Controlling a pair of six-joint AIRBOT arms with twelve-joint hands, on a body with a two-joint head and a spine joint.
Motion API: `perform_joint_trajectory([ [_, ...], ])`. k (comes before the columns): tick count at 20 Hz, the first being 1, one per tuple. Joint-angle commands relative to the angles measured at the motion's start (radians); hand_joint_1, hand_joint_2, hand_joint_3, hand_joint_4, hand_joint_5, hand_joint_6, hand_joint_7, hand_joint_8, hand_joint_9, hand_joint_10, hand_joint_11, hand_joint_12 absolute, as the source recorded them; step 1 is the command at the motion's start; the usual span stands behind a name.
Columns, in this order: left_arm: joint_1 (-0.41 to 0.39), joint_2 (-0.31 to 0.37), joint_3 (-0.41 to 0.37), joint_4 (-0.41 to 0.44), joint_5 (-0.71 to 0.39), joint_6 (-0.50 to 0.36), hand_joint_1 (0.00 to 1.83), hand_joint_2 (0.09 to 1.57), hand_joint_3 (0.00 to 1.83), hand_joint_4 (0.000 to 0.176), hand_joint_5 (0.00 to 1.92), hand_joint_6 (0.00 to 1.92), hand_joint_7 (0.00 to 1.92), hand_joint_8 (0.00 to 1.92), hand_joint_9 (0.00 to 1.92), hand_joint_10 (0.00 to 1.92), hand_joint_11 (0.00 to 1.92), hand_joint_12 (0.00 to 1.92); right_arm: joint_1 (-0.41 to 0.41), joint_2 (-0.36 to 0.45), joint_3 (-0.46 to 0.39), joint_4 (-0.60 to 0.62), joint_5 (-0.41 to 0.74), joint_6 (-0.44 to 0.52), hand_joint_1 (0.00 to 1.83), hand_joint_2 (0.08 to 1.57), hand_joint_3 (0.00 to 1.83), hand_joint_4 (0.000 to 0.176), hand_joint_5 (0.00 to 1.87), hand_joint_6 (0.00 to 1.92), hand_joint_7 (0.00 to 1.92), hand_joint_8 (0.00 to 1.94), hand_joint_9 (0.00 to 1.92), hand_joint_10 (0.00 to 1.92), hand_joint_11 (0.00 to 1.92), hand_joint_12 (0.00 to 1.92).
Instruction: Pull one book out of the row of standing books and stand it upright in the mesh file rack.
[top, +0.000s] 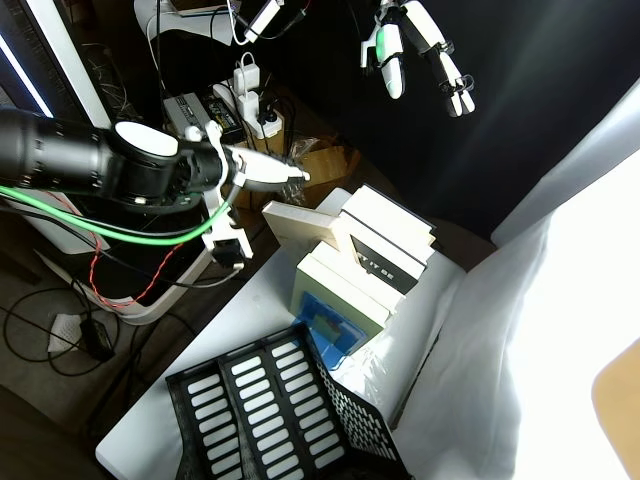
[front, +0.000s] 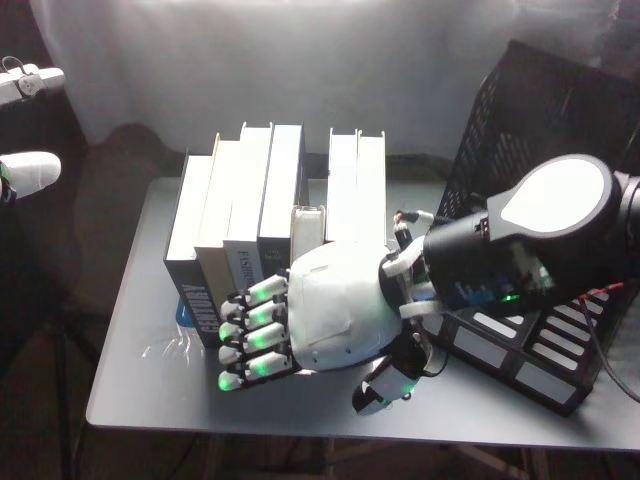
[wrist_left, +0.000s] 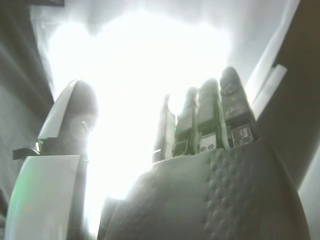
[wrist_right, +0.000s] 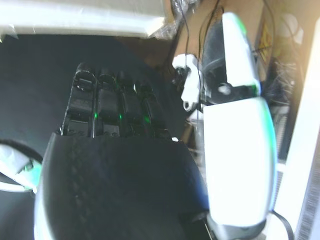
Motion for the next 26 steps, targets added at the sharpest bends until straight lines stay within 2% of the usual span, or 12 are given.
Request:
perform_joint_trajectory([
  [1,-0.001,0.019,0.002,-0.034,-0.112,-0.007,0.71,1.25,0.0,0.037,0.19,0.0,0.07,0.01,0.0,0.0,0.0,0.0,0.01,0.012,-0.007,0.026,0.016,-0.003,0.65,1.07,0.0,0.0,0.0,0.0,0.0,0.0,0.0,0.0,0.0,0.0],
  [2,-0.001,0.019,0.002,-0.034,-0.112,-0.007,0.71,1.24,0.0,0.039,0.19,0.0,0.07,0.0,0.0,0.0,0.0,0.0,0.018,0.02,-0.008,0.015,0.019,-0.003,0.64,1.06,0.0,0.0,0.0,0.0,0.0,0.0,0.0,0.0,0.0,0.0],
  [5,-0.002,0.019,0.001,-0.029,-0.111,-0.007,0.65,1.27,0.0,0.042,0.17,0.0,0.06,0.0,0.0,0.0,0.0,0.0,0.034,0.034,-0.008,-0.018,0.044,0.034,0.65,0.99,0.0,0.059,0.0,0.0,0.0,0.0,0.0,0.0,0.0,0.0],
  [7,-0.002,0.02,0.003,-0.028,-0.107,-0.007,0.64,1.28,0.0,0.04,0.17,0.0,0.07,0.0,0.0,0.0,0.0,0.0,0.041,0.037,-0.007,-0.074,0.048,0.071,0.67,0.96,0.0,0.056,0.0,0.0,0.0,0.0,0.0,0.0,0.0,0.0],
  [9,-0.002,0.02,0.003,-0.023,-0.101,-0.007,0.66,1.28,0.0,0.053,0.18,0.0,0.05,0.0,0.0,0.0,0.0,0.0,0.049,0.042,0.002,-0.107,0.05,0.104,0.71,0.97,0.0,0.022,0.0,0.0,0.0,0.0,0.0,0.0,0.0,0.0],
  [12,-0.008,0.016,0.006,-0.013,-0.096,-0.007,0.65,1.29,0.01,0.057,0.17,0.0,0.03,0.0,0.0,0.0,0.0,0.0,0.062,0.069,0.001,-0.141,0.056,0.137,0.64,0.98,0.0,0.0,0.0,0.0,0.0,0.0,0.0,0.0,0.0,0.0],
  [17,-0.03,-0.004,0.026,0.024,-0.074,-0.007,0.68,1.27,0.0,0.055,0.18,0.0,0.03,0.0,0.0,0.0,0.0,0.0,0.084,0.099,0.007,-0.157,0.079,0.176,0.73,0.97,0.0,0.0,0.0,0.0,0.0,0.0,0.0,0.0,0.0,0.0],
  [19,-0.043,-0.009,0.028,0.04,-0.065,-0.007,0.67,1.28,0.0,0.068,0.16,0.0,0.01,0.0,0.0,0.0,0.0,0.0,0.084,0.12,0.026,-0.136,0.074,0.206,0.75,0.97,0.0,0.023,0.0,0.0,0.0,0.0,0.0,0.0,0.0,0.0],
  [20,-0.048,-0.012,0.03,0.047,-0.061,-0.007,0.7,1.27,0.0,0.069,0.16,0.0,0.02,0.0,0.0,0.0,0.0,0.0,0.084,0.135,0.033,-0.121,0.074,0.216,0.8,0.96,0.0,0.003,0.0,0.0,0.0,0.0,0.0,0.0,0.0,0.0],
  [21,-0.049,-0.014,0.031,0.052,-0.058,-0.007,0.71,1.26,0.0,0.071,0.15,0.0,0.01,0.0,0.0,0.0,0.0,0.0,0.085,0.147,0.035,-0.112,0.072,0.221,0.82,0.94,0.0,0.004,0.0,0.0,0.0,0.0,0.0,0.0,0.0,0.0],
  [24,-0.049,-0.015,0.034,0.057,-0.055,-0.007,0.68,1.26,0.0,0.075,0.15,0.0,0.0,0.0,0.0,0.0,0.0,0.0,0.115,0.19,0.037,-0.091,0.075,0.253,0.84,0.92,0.0,0.053,0.0,0.0,0.0,0.0,0.0,0.0,0.0,0.0],
  [26,-0.05,-0.015,0.037,0.057,-0.058,-0.007,0.69,1.27,0.0,0.054,0.15,0.0,0.0,0.0,0.0,0.0,0.0,0.0,0.146,0.212,0.04,-0.09,0.074,0.268,0.87,0.91,0.0,0.11,0.0,0.0,0.0,0.0,0.0,0.0,0.01,0.01],
])
